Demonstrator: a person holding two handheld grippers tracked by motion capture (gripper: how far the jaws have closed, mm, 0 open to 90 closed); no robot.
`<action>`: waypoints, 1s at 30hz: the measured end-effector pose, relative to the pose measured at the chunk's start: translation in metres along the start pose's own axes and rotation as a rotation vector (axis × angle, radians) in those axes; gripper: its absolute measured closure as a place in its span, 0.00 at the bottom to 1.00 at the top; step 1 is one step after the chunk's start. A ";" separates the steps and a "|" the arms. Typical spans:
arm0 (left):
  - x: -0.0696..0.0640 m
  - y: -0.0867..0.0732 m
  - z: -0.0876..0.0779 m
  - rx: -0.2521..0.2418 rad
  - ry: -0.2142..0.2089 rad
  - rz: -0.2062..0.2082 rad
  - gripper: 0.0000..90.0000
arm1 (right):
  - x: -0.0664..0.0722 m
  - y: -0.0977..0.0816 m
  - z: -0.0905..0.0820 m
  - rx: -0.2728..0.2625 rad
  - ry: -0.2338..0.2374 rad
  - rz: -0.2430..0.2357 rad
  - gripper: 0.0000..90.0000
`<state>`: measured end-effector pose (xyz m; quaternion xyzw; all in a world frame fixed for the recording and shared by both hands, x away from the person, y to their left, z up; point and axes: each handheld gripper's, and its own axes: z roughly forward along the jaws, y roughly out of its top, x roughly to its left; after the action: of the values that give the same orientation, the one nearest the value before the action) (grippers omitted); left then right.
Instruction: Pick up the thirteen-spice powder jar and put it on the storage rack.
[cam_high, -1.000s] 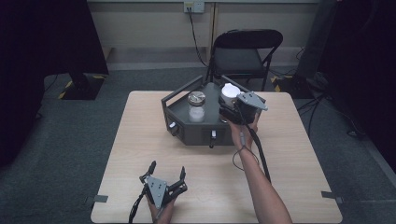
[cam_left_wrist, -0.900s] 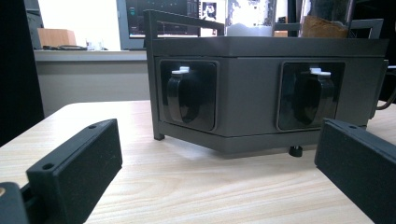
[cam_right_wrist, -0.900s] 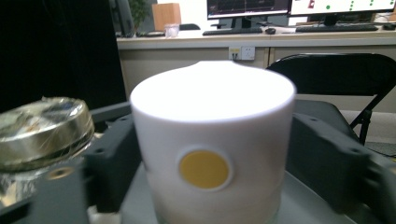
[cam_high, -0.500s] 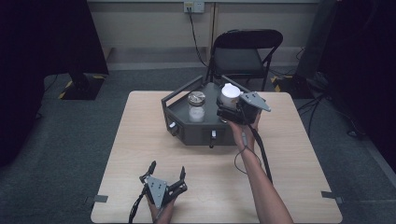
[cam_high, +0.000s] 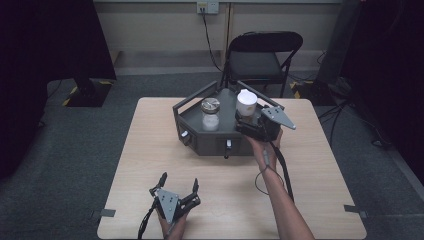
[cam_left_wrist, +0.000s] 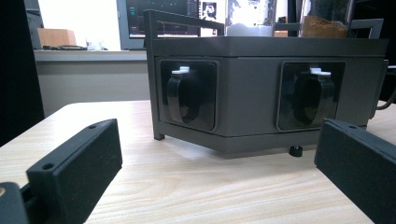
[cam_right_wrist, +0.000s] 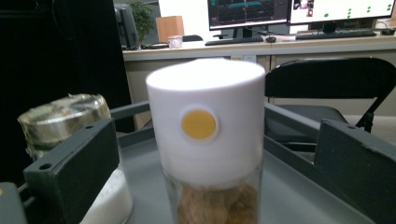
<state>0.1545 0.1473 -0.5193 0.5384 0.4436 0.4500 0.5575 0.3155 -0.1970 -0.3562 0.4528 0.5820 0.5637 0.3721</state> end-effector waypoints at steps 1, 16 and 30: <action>0.000 0.000 0.000 0.000 0.000 0.000 0.00 | 0.000 -0.001 -0.001 0.002 -0.001 0.000 0.00; 0.000 0.000 0.000 0.000 0.000 0.000 0.00 | 0.003 -0.016 -0.031 -0.039 0.006 -0.026 0.00; 0.000 0.000 0.000 0.000 0.000 0.001 0.00 | 0.002 -0.036 -0.057 -0.063 0.004 -0.027 0.00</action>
<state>0.1545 0.1474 -0.5194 0.5385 0.4434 0.4502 0.5575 0.2572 -0.2114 -0.3865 0.4317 0.5710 0.5776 0.3925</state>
